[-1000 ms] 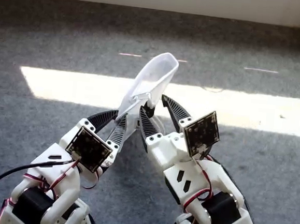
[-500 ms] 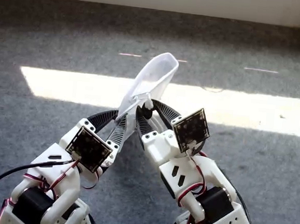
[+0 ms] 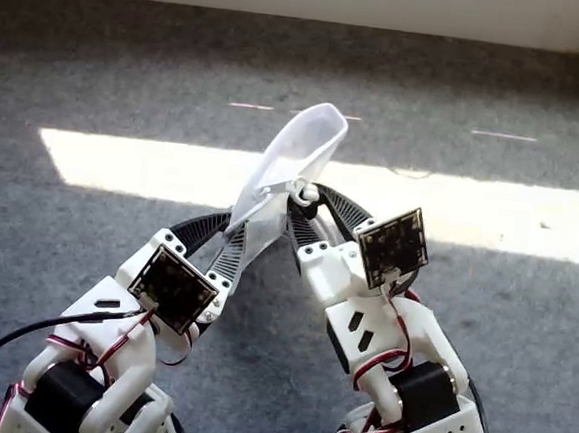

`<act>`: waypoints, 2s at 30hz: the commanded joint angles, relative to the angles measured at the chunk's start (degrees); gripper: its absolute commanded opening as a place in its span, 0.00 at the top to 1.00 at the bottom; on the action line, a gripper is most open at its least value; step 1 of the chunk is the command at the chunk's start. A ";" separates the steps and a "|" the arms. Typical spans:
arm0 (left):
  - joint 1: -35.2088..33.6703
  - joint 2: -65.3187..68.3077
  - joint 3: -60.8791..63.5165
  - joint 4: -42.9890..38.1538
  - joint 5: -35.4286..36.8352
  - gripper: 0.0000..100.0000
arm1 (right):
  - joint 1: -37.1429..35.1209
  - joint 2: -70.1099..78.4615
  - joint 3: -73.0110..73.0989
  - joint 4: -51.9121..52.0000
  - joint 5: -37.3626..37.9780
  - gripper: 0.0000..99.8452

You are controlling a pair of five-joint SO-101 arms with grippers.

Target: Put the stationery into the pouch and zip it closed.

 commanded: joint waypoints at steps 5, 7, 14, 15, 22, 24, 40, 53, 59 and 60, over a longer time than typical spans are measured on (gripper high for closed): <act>-0.84 0.04 0.40 0.00 -1.23 0.99 | 8.22 0.40 -0.66 -0.92 -0.09 0.99; -0.84 0.04 0.40 0.00 -1.76 0.99 | 9.27 0.40 -0.66 -0.92 -0.09 0.99; -0.92 0.04 0.48 0.00 -4.13 0.99 | 14.20 0.31 -0.66 -0.92 -0.53 0.99; -0.92 0.04 0.48 0.09 -4.22 0.99 | 14.73 0.31 -0.66 -0.92 -1.49 0.99; -0.92 0.04 0.48 0.79 -4.31 0.99 | 19.38 0.31 -0.66 -0.92 -2.90 0.99; -1.71 0.04 0.48 0.79 -4.40 0.99 | 19.74 0.31 -0.66 -0.92 -2.90 0.99; -4.53 0.04 0.48 0.44 -4.31 0.99 | 23.60 -11.38 -0.13 -0.75 -2.73 0.99; -4.70 0.04 0.48 0.44 -4.13 0.99 | 23.87 -13.23 2.07 -0.48 -2.37 0.99; -5.23 0.04 0.48 0.44 -4.04 0.99 | 29.67 -13.23 2.07 -0.57 -2.37 0.99; -5.67 0.04 0.48 0.44 -3.96 0.99 | 30.55 -13.23 1.98 -0.57 -2.37 0.99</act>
